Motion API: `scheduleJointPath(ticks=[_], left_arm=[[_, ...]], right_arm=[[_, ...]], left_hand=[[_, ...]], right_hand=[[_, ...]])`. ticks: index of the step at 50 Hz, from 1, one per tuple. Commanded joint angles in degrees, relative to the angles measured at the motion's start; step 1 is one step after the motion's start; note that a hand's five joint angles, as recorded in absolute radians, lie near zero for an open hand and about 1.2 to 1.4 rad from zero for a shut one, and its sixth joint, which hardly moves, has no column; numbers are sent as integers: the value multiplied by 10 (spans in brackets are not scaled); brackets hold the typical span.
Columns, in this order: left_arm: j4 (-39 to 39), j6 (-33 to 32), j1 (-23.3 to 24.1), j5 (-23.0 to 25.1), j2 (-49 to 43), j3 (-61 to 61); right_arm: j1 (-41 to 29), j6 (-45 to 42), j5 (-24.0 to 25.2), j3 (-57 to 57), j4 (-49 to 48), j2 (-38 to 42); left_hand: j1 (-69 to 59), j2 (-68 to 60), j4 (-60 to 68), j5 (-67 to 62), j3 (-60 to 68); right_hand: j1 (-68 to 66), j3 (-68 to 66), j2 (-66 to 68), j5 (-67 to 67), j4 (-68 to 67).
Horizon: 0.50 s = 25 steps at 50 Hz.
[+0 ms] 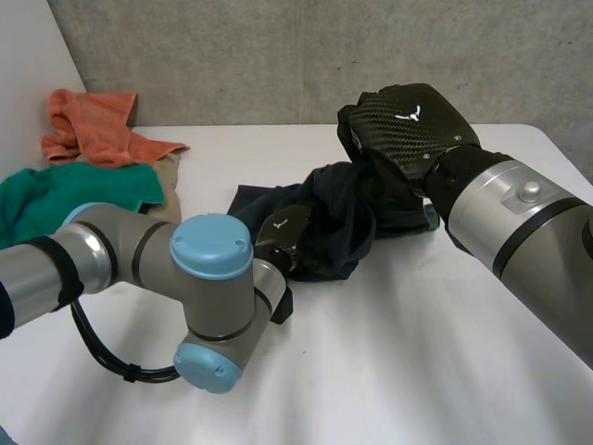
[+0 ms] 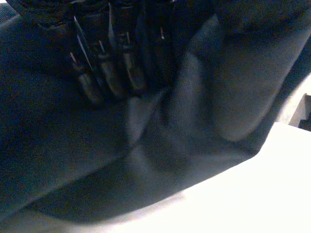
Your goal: Fold the laundry.
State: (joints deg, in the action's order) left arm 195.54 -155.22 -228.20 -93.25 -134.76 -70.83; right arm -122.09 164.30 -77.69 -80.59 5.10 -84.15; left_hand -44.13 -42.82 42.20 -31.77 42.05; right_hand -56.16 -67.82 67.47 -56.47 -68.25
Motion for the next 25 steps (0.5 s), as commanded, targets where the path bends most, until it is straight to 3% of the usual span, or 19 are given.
scheduleJointPath(ticks=[1, 10, 18, 22, 25], left_arm=[[5, 3, 0, -1, -1, -1], [-19, -33, -10, -3, 70, -11], [-105, -244, -80, 3, 248, -49], [-145, -334, -81, 4, 312, -52], [-160, -366, -83, 7, 353, -52]], right_arm=[[3, 0, 0, 0, -1, 1], [11, -10, -11, 4, -4, 1], [69, -52, -14, 17, 0, 0], [88, -76, -15, 31, 3, -3], [94, -80, -14, 42, 16, -6]], left_hand=[[-350, -363, 369, -374, 371], [-359, -372, 378, -382, 379], [-359, -372, 378, -382, 379], [-359, -372, 378, -382, 379], [-359, -372, 378, -382, 379]], right_hand=[[-238, -122, 125, -135, -118], [-238, -122, 125, -135, -118], [-238, -122, 125, -135, -118], [-238, -122, 125, -135, -118], [-238, -122, 125, -135, -118]])
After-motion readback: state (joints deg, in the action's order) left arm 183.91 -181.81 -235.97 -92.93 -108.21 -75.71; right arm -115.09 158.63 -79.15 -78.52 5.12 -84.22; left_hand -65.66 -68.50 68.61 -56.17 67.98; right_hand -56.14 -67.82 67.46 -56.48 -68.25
